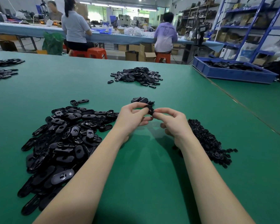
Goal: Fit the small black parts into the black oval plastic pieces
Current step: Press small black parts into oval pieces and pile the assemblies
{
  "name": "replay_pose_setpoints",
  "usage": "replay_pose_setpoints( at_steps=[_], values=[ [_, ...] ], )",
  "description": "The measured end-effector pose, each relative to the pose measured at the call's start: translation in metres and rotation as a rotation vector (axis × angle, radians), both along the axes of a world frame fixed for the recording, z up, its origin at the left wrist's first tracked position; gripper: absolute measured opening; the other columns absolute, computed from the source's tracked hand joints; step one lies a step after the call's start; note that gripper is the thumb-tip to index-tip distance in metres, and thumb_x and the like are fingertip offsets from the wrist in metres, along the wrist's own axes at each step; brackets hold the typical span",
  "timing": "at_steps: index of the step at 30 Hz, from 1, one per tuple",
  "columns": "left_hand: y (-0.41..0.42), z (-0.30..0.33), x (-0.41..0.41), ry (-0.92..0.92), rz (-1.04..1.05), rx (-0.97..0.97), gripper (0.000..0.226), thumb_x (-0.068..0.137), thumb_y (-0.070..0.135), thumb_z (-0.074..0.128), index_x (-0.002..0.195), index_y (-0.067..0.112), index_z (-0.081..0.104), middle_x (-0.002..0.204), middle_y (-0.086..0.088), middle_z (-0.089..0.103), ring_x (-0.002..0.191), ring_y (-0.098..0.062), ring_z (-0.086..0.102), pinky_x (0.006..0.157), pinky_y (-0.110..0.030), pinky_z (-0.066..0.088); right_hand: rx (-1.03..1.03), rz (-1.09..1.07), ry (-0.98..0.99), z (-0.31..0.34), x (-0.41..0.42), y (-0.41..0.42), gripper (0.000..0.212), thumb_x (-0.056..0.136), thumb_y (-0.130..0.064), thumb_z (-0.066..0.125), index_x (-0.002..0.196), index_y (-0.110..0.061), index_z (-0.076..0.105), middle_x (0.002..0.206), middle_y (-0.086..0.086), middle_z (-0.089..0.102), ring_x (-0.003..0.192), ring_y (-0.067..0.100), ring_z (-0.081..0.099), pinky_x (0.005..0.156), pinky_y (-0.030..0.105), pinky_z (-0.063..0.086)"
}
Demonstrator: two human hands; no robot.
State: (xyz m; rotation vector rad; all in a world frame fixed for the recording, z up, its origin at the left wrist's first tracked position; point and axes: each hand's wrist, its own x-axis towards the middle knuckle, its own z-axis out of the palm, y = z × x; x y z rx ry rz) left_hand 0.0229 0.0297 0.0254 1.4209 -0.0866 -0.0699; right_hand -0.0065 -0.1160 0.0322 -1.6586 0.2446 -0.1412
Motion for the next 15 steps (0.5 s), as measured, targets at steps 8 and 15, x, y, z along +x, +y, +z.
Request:
replay_pose_setpoints(
  at_steps=[8,15],
  values=[
    [-0.0001,0.0001,-0.001,-0.048,-0.061,0.032,0.015,0.1,0.017,0.061,0.109,0.015,0.073,0.084,0.005,0.078,0.088,-0.018,0.077,0.076,-0.022,0.059,0.045,-0.045,0.019,0.0034,-0.0014,0.0,0.007,0.084,-0.02,0.081,0.08,-0.025,0.078,0.061,-0.013,0.063,0.053,0.008,0.044,0.042,0.014,0.032],
    [0.0,0.001,-0.0034,-0.063,-0.075,0.063,0.013,0.099,0.015,0.062,0.104,0.013,0.074,0.103,-0.004,0.076,0.087,-0.018,0.077,0.077,-0.022,0.06,0.04,-0.049,0.052,0.0035,-0.0012,-0.0015,0.011,0.082,-0.022,0.083,0.074,-0.026,0.077,0.059,-0.015,0.063,0.057,0.008,0.044,0.041,0.012,0.031]
  ],
)
